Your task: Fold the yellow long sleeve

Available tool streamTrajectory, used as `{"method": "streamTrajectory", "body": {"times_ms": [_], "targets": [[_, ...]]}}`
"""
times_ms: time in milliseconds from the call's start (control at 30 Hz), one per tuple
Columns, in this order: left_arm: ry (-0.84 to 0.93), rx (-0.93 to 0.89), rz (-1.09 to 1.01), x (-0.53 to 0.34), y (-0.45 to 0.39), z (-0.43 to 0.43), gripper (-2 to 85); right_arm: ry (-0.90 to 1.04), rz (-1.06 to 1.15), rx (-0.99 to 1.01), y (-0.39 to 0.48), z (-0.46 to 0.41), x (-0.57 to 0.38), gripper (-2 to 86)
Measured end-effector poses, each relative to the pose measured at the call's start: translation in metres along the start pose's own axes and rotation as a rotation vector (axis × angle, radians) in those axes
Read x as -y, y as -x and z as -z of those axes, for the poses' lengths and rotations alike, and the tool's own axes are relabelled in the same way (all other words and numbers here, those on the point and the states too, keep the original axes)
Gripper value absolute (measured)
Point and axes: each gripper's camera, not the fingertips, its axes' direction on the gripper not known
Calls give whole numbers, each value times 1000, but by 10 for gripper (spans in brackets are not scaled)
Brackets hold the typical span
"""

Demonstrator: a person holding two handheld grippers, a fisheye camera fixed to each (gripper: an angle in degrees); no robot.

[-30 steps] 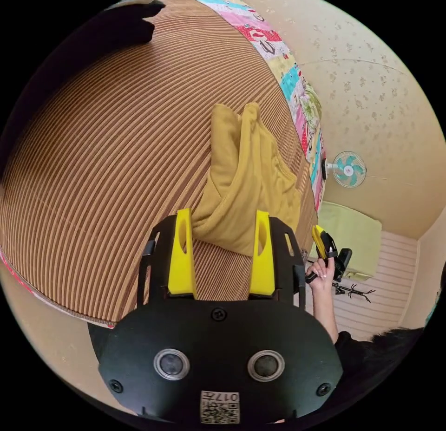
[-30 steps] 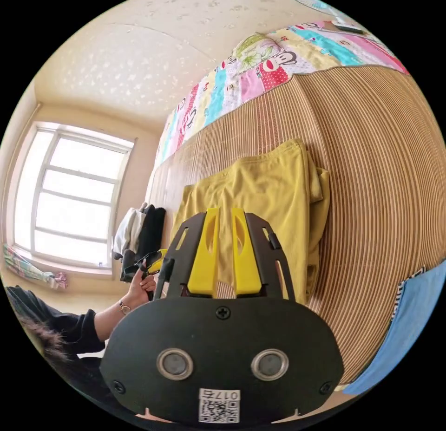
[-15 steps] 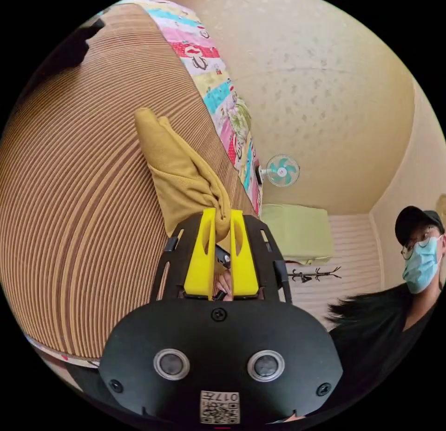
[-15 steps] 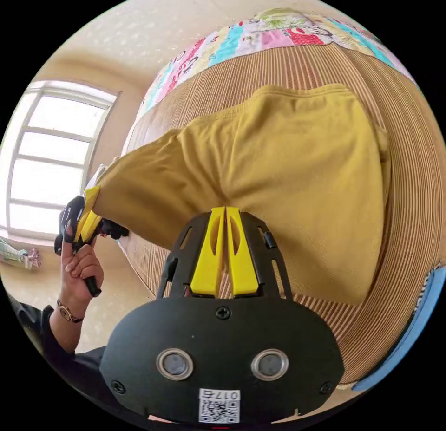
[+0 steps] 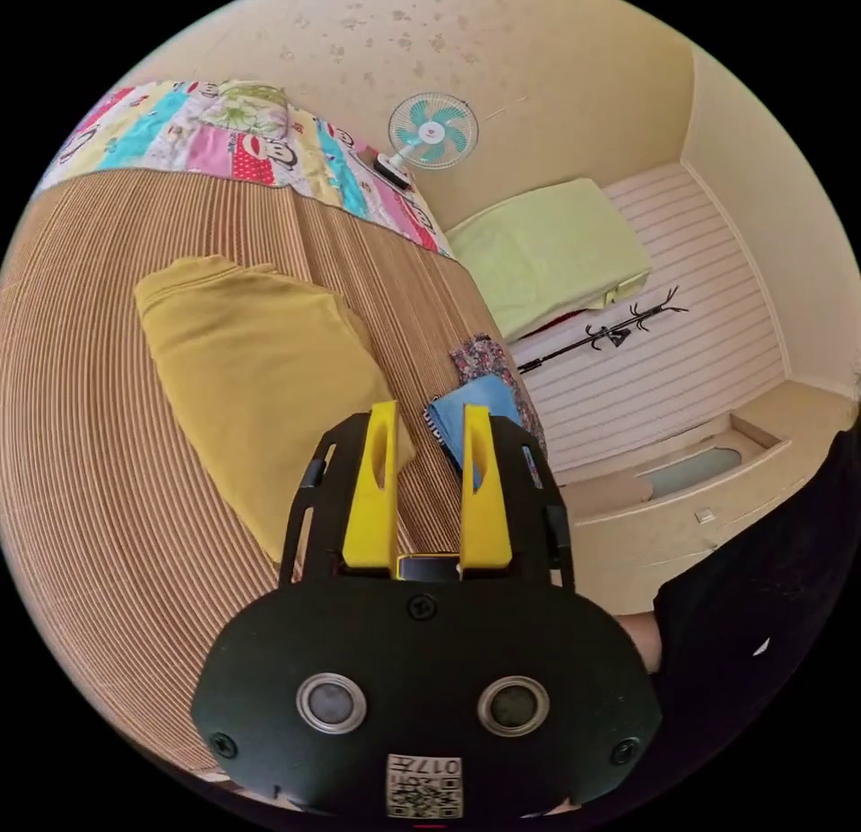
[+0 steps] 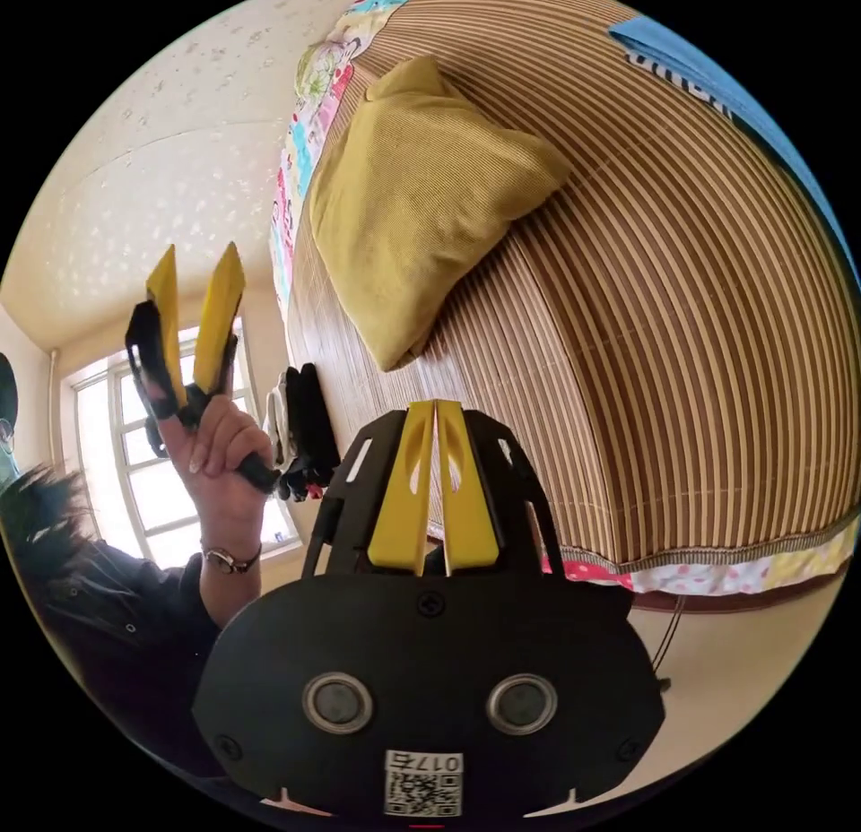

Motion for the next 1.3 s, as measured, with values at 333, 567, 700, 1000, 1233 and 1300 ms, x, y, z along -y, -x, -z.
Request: {"method": "streamTrajectory", "body": {"times_ms": [333,567,700,1000,1233,1300], "targets": [[122,-211,646,-66,128,-58,99,-201,-265,529,-60,41,20,168],[71,-508,614,-78,97,-10,57,-317,-206,668,-47,57,73,221],[61,-501,504,-79,72,58,58,-270,-243,917,-19,30,94,212],[-167,-502,199,-78,59,302,62,-137,-45,1071,185,-78,50,173],[-541,-273,59,-174,34,525,83,45,114,1290,342,-222,-3,145],[-713,-142,76,-242,28,583,81,34,177,1357,369,-280,-23,133]]}}
